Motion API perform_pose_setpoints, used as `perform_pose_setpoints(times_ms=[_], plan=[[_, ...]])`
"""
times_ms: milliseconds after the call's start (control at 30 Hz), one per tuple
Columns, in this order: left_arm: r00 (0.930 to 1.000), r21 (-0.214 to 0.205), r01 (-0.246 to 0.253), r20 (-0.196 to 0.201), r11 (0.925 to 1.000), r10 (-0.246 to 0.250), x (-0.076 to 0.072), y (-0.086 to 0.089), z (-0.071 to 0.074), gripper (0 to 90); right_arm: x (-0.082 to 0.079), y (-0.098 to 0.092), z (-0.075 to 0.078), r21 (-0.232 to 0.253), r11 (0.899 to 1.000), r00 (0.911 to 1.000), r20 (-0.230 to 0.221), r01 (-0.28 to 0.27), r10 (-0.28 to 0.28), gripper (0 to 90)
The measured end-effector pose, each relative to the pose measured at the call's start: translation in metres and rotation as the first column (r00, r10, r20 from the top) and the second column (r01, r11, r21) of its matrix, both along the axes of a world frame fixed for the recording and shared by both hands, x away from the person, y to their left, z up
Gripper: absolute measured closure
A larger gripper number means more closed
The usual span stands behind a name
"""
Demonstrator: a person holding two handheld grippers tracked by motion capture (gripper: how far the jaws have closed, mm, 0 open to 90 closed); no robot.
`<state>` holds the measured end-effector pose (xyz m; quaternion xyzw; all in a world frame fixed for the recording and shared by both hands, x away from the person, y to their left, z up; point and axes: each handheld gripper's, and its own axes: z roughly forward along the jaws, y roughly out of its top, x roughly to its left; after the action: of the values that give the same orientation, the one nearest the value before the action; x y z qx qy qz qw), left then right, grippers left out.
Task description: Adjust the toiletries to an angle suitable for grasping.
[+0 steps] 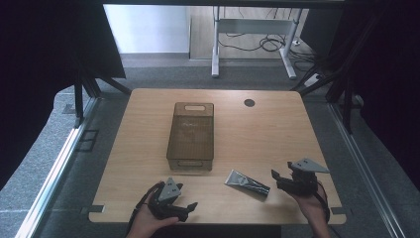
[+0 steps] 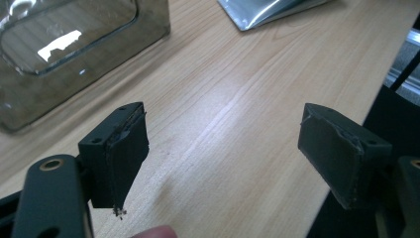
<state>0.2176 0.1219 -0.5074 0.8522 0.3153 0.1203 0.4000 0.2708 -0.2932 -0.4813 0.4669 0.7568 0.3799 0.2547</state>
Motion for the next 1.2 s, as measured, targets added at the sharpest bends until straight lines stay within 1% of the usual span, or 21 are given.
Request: perform_pose_setpoints(times_ms=[67, 100, 133, 167, 200, 300, 333, 433, 600, 633, 767, 833, 900, 933, 1067, 1100, 1133, 1167, 1200], plan=[[1.0000, 0.006, -0.001, 0.007, 1.0000, 0.001, 0.000, 0.001, 0.002, 19.7, -0.002, 0.000, 0.001, 0.002, 1.000, 1.0000, -0.002, -0.004, 0.004, 30.3], [0.9999, 0.008, -0.005, 0.011, 1.0000, 0.005, 0.001, 0.002, 0.003, 19.7, -0.003, 0.000, -0.001, 0.001, 1.000, 0.9996, -0.026, -0.011, 0.011, 30.3], [0.9999, 0.006, -0.009, 0.014, 0.9999, 0.009, 0.002, 0.004, 0.003, 19.7, -0.003, 0.000, -0.001, 0.001, 1.000, 0.9996, -0.026, -0.011, 0.011, 30.3], [0.9998, 0.001, -0.014, 0.014, 0.9999, 0.014, 0.004, 0.006, 0.003, 19.6, -0.003, 0.000, -0.003, 0.003, 1.000, 0.9993, -0.035, -0.011, 0.011, 30.3], [0.9998, -0.005, -0.019, 0.011, 0.9998, 0.019, 0.008, 0.010, 0.004, 19.7, -0.002, 0.001, -0.008, 0.015, 1.000, 0.9982, -0.058, -0.015, 0.016, 30.4], [0.9996, -0.013, -0.027, 0.005, 0.9995, 0.027, 0.012, 0.015, 0.004, 19.7, -0.001, 0.002, -0.013, 0.018, 1.000, 0.9969, -0.077, -0.018, 0.019, 30.4], [0.9995, -0.016, -0.032, 0.003, 0.9993, 0.032, 0.014, 0.017, 0.004, 19.8, -0.001, 0.004, -0.017, 0.015, 1.000, 0.9950, -0.099, -0.013, 0.015, 30.5], [0.9990, -0.022, -0.045, -0.003, 0.9987, 0.045, 0.019, 0.022, 0.004, 19.8, -0.004, 0.006, -0.019, 0.018, 1.000, 0.9939, -0.108, -0.019, 0.021, 31.4], [0.9992, -0.037, -0.040, 0.002, 0.9985, 0.040, 0.024, 0.026, 0.008, 19.8, -0.007, 0.004, -0.021, 0.029, 0.999, 0.9932, -0.115, -0.013, 0.016, 32.7], [0.9992, -0.037, -0.039, 0.002, 0.9986, 0.039, 0.026, 0.026, 0.008, 19.7, -0.009, 0.003, -0.023, 0.031, 1.000, 0.9921, -0.125, -0.008, 0.012, 34.2], [0.9990, -0.035, -0.045, -0.007, 0.9984, 0.045, 0.031, 0.028, 0.007, 19.8, -0.012, 0.001, -0.024, 0.023, 1.000, 0.9904, -0.138, -0.003, 0.006, 36.5], [0.9988, -0.030, -0.048, -0.011, 0.9984, 0.048, 0.032, 0.028, 0.007, 19.8, -0.013, 0.001, -0.023, 0.024, 1.000, 0.9903, -0.139, -0.001, 0.005, 37.3], [0.9983, -0.018, -0.057, -0.013, 0.9982, 0.057, 0.031, 0.028, 0.007, 19.8, -0.014, 0.000, -0.023, 0.030, 1.000, 0.9908, -0.135, 0.008, -0.004, 40.5], [0.9982, -0.011, -0.058, -0.012, 0.9982, 0.058, 0.030, 0.027, 0.007, 19.8, -0.014, 0.000, -0.022, 0.039, 0.999, 0.9906, -0.137, 0.001, 0.004, 42.0], [0.9988, -0.003, -0.048, -0.006, 0.9988, 0.048, 0.027, 0.025, 0.010, 19.8, -0.014, 0.000, -0.021, 0.045, 0.999, 0.9900, -0.140, -0.014, 0.020, 44.7], [0.9987, -0.003, -0.051, -0.005, 0.9987, 0.051, 0.027, 0.024, 0.010, 19.8, -0.015, 0.000, -0.021, 0.044, 0.999, 0.9896, -0.142, -0.017, 0.023, 45.8], [0.9982, 0.001, -0.059, -0.006, 0.9982, 0.059, 0.027, 0.025, 0.010, 19.8, -0.015, 0.000, -0.019, 0.054, 0.998, 0.9873, -0.156, -0.023, 0.031, 48.8], [0.9982, 0.001, -0.060, -0.008, 0.9982, 0.060, 0.027, 0.025, 0.010, 19.8, -0.015, 0.000, -0.018, 0.063, 0.998, 0.9867, -0.159, -0.025, 0.035, 50.5], [0.9982, 0.001, -0.060, -0.008, 0.9982, 0.060, 0.027, 0.025, 0.010, 19.8, -0.015, 0.000, -0.018, 0.063, 0.998, 0.9867, -0.159, -0.025, 0.035, 50.5]])
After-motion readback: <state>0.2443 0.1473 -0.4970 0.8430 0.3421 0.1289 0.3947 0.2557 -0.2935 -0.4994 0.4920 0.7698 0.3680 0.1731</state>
